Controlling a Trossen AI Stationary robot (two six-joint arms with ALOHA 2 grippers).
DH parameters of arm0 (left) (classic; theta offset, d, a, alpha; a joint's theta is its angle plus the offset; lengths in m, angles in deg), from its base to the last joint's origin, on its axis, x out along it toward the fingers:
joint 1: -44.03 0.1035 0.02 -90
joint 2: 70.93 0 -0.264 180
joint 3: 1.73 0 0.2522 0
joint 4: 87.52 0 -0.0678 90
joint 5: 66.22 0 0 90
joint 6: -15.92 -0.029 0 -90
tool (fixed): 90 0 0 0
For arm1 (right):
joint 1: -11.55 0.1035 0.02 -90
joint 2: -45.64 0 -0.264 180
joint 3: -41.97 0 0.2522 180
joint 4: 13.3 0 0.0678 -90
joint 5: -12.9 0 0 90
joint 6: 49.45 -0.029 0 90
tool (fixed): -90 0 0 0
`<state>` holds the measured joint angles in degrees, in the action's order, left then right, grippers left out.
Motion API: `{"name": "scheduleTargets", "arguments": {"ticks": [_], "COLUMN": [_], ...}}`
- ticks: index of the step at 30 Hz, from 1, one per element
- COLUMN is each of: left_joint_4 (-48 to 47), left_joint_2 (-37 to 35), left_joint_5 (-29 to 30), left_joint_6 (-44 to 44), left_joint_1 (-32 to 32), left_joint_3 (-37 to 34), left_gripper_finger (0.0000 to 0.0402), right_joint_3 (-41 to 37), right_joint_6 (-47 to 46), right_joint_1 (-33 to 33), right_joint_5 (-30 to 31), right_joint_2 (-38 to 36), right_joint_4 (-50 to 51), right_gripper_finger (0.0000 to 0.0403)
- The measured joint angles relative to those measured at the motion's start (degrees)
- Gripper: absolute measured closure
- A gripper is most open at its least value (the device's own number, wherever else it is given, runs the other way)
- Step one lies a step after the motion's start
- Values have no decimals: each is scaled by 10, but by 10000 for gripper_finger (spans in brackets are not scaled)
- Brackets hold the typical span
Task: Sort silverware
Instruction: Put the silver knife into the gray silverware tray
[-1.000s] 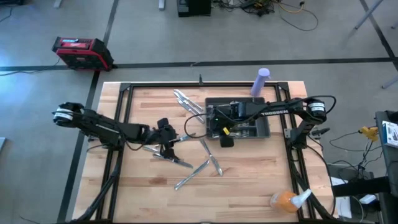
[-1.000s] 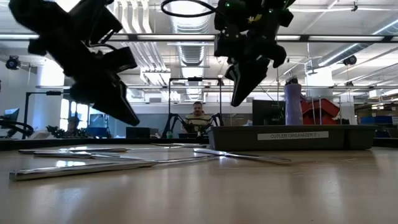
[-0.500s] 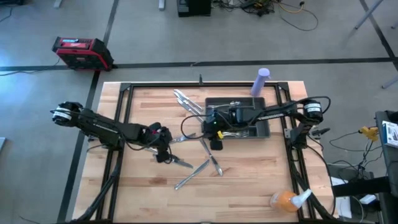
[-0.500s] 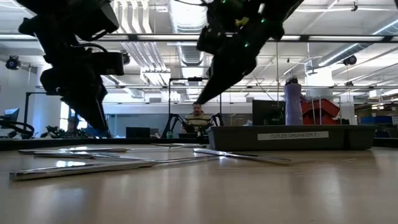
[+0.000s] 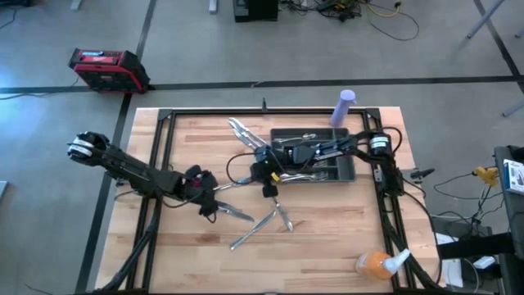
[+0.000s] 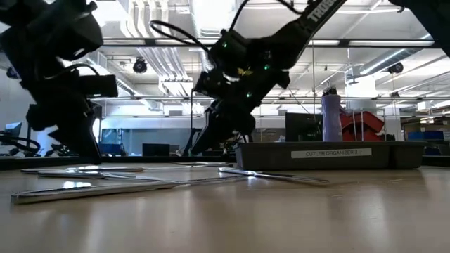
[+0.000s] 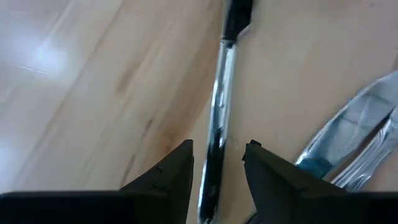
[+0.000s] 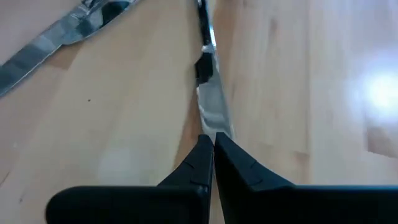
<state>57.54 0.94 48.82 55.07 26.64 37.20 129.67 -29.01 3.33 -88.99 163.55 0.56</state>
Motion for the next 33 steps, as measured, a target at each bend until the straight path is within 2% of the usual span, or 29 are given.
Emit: {"name": "scheduleTargets", "arguments": {"ticks": [3, 12, 20, 25, 31, 33], "left_joint_4": [37, 41, 45, 51, 54, 55], "left_joint_2": [-5, -14, -20, -21, -20, -20], "left_joint_5": [0, 2, 5, 5, 3, 3], "left_joint_6": [-1, -8, -10, -10, -17, -17], "left_joint_1": [-4, -5, -5, -5, -5, -5], "left_joint_3": [-20, -47, -65, -71, -75, -75], "left_gripper_finger": [257, 226, 225, 257, 372, 377], "right_joint_3": [0, 5, 7, 7, 6, 6], "right_joint_6": [1, -17, -21, -20, -20, -20], "right_joint_1": [-5, -16, -18, -19, -19, -20], "right_joint_5": [-8, -22, -20, -19, -12, -12], "right_joint_2": [5, 59, 66, 64, 61, 59], "right_joint_4": [-26, -70, -63, -54, -52, -52], "right_gripper_finger": [403, 403, 403, 403, 403, 403]}}
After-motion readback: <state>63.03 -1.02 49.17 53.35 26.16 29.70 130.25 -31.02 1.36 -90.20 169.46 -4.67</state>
